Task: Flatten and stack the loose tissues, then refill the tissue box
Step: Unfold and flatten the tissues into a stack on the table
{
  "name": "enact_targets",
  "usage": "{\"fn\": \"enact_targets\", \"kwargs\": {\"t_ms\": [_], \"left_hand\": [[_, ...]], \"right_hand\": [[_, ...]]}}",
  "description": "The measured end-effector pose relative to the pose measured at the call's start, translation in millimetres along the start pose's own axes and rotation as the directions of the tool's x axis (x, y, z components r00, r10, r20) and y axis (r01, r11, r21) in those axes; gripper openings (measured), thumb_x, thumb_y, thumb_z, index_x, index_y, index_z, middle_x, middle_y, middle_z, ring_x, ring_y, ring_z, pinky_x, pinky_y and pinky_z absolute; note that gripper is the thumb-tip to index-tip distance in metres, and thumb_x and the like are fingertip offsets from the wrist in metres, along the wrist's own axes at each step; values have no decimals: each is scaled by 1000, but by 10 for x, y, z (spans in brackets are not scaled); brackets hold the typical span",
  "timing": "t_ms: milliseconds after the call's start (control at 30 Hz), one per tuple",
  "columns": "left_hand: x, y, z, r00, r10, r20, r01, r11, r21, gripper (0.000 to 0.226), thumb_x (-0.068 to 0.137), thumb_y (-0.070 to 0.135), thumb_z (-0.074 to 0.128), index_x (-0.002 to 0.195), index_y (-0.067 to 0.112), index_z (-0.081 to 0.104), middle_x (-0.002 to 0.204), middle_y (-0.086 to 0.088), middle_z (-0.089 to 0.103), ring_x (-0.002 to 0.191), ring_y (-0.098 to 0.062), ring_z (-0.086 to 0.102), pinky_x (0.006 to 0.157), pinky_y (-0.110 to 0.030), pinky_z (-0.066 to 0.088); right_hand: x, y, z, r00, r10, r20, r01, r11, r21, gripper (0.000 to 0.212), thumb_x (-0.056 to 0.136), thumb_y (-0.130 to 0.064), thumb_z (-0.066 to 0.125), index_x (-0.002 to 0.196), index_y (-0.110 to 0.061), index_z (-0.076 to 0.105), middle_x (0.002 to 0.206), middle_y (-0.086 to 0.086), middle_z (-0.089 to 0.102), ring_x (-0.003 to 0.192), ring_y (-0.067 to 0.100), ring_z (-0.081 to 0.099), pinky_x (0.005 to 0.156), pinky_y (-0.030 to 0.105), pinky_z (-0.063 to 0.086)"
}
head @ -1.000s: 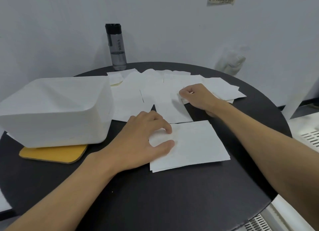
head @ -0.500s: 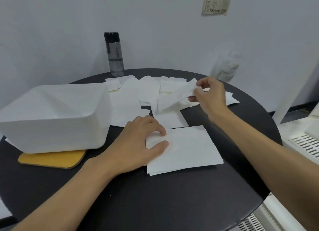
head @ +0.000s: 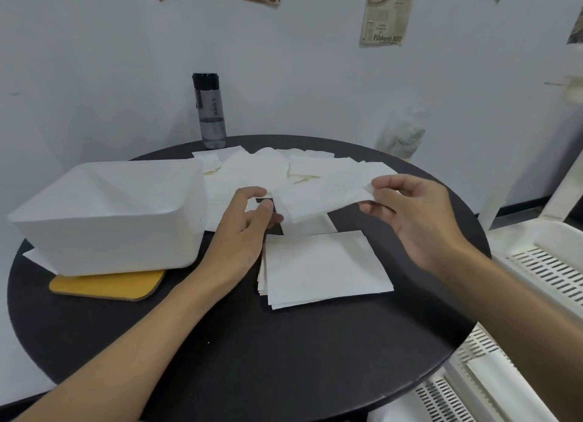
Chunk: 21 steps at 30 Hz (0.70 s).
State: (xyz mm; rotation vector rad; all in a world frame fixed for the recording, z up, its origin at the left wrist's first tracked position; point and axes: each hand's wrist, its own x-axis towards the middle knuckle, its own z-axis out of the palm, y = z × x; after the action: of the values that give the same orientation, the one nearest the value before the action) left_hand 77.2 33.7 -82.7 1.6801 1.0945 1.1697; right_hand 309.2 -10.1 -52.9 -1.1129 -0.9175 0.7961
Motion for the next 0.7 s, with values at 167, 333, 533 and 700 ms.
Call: {"fn": "enact_targets", "kwargs": {"t_ms": [167, 333, 533, 700], "left_hand": [[-24, 30, -13, 993, 97, -67, -101, 993, -58, 24, 99, 22, 62, 120, 24, 52, 67, 8, 69, 61, -1, 59, 64, -11, 44], [-47, 24, -63, 987, 128, -98, -137, 986, -91, 36, 93, 9, 69, 119, 26, 50, 65, -4, 57, 66, -24, 54, 65, -30, 45], [-99, 28, -82, 994, 108, 8, -106, 987, -119, 34, 94, 4, 65, 115, 28, 53, 71, -27, 52, 66, -27, 49, 62, -32, 40], [-145, 11, -98, 989, 130, 68, -128, 991, -34, 32, 94, -1, 59, 113, 25, 56, 63, -9, 55, 61, -14, 53, 61, -26, 44]], "right_hand": [[-215, 17, -28, 994, 31, 105, -32, 999, 15, 11, 91, 11, 60, 88, 2, 67, 97, 18, 66, 79, 25, 72, 78, 29, 58], [-296, 53, -81, 986, 7, 164, 11, 994, -108, 11, 91, 6, 64, 93, -3, 70, 96, 12, 66, 82, 24, 65, 74, 34, 59], [-273, 65, -143, 984, -17, 178, 71, 950, -305, 22, 90, -10, 71, 108, -22, 70, 89, 7, 71, 84, 21, 65, 80, 39, 49], [-320, 106, -153, 973, -5, 232, 106, 898, -426, 8, 88, -9, 72, 90, -16, 75, 88, 6, 75, 79, 12, 66, 83, 33, 52]]}}
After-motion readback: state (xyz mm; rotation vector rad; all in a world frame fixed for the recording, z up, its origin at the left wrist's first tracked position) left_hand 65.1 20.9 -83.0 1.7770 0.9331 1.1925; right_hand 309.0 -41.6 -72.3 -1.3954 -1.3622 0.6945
